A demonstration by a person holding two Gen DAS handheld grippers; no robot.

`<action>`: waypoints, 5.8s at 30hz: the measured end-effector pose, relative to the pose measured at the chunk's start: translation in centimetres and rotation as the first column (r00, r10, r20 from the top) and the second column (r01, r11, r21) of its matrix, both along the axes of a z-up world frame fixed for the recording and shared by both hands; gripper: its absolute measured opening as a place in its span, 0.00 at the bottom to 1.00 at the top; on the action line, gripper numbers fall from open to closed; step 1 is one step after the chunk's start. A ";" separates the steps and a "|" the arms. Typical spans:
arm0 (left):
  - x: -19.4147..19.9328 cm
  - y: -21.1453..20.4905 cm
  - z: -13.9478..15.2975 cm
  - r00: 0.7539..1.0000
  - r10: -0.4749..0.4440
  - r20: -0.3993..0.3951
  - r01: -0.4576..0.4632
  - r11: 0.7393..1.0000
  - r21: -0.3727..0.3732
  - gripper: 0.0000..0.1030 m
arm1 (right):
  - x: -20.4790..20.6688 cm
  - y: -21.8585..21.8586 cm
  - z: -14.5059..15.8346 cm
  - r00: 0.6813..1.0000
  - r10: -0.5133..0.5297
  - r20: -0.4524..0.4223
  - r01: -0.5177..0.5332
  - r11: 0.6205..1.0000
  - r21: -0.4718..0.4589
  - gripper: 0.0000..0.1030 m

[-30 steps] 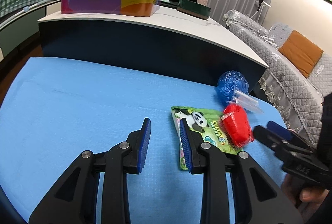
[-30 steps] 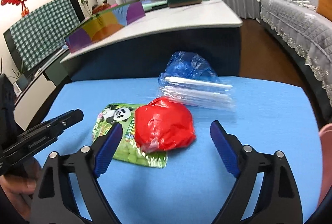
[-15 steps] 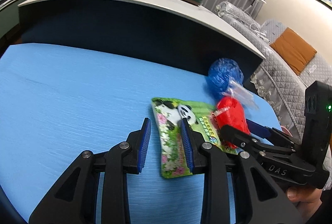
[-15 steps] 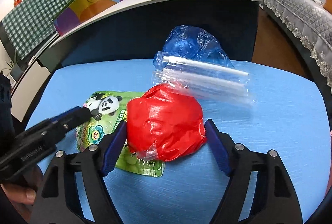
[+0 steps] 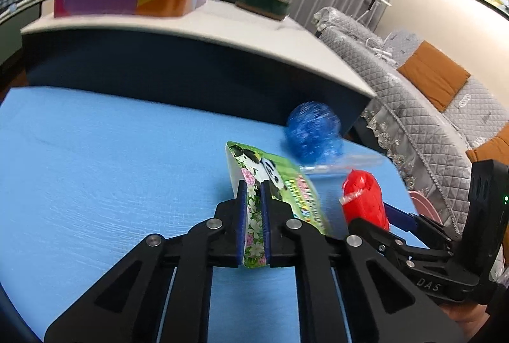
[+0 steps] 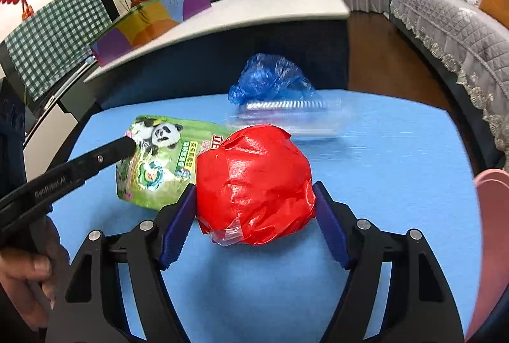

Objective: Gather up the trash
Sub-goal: 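Grasp the green panda packet with the left gripper while the right grasps the red bag, then carry the green packet and red bag over the pink bin with both grippers, then open both grippers to drop the packet and red bag into the pink bin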

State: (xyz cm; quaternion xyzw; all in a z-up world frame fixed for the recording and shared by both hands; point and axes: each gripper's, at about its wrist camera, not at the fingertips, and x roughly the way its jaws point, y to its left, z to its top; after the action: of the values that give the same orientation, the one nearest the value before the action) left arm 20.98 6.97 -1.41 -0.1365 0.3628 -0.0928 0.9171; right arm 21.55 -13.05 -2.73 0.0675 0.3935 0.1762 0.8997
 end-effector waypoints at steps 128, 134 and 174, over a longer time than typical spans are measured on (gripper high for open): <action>-7.0 -26.9 9.9 0.872 -0.434 0.226 0.407 0.900 0.156 0.00 | -13.3 -27.5 6.4 0.847 -0.489 0.207 0.510 0.858 -0.061 0.70; -5.2 -29.8 9.1 0.861 -0.467 0.201 0.447 0.884 0.137 0.00 | -12.4 -28.5 5.2 0.843 -0.504 0.187 0.526 0.845 -0.096 0.70; -5.9 -16.0 4.6 0.961 -0.252 0.111 0.240 0.965 0.105 0.18 | -12.0 -23.6 6.2 0.861 -0.458 0.222 0.485 0.871 -0.083 0.37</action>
State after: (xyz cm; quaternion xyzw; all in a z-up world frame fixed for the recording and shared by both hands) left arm 15.09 -9.05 3.16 -0.0427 0.3233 -0.1979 0.9244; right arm 9.53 -36.68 3.44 0.0829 0.2856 -0.0711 0.9521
